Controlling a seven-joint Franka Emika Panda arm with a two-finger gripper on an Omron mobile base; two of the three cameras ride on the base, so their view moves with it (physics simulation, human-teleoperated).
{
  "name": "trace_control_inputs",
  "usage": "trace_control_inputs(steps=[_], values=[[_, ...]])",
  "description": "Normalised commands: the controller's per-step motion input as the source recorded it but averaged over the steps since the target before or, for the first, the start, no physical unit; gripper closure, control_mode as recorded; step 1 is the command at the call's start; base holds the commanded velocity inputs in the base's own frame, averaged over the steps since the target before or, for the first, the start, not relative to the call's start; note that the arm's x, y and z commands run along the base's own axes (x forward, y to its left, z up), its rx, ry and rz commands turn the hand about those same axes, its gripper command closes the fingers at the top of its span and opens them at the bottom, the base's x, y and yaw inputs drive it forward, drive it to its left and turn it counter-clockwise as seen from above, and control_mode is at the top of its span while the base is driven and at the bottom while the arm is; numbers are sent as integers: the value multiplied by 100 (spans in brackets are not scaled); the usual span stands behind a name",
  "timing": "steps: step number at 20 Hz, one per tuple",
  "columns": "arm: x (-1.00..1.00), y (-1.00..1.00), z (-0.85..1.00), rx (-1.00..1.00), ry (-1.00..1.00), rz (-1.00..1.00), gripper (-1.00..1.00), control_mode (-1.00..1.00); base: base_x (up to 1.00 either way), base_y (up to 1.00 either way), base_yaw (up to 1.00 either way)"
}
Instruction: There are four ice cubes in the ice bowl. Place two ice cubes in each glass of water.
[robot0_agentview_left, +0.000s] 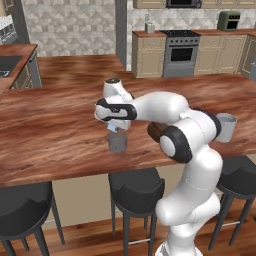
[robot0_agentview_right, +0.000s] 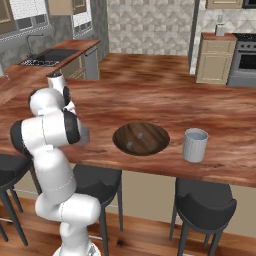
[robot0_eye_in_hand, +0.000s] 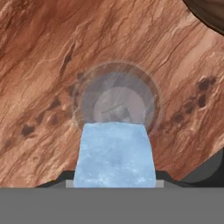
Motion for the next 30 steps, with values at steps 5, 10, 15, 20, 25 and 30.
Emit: trace_control_inputs(steps=[5, 10, 15, 20, 25, 30], values=[[54, 3, -4, -1, 0, -1, 100, -100, 0, 0, 0], [32, -16, -7, 0, 0, 0, 100, -100, 0, 0, 0], [7, -9, -23, 0, 1, 0, 100, -100, 0, 0, 0], [0, -21, -31, 0, 0, 0, 100, -100, 0, 0, 0], [0, -21, -21, 2, 0, 1, 100, -100, 0, 0, 0], [0, -8, -19, 8, 0, 0, 100, -100, 0, 0, 0]])
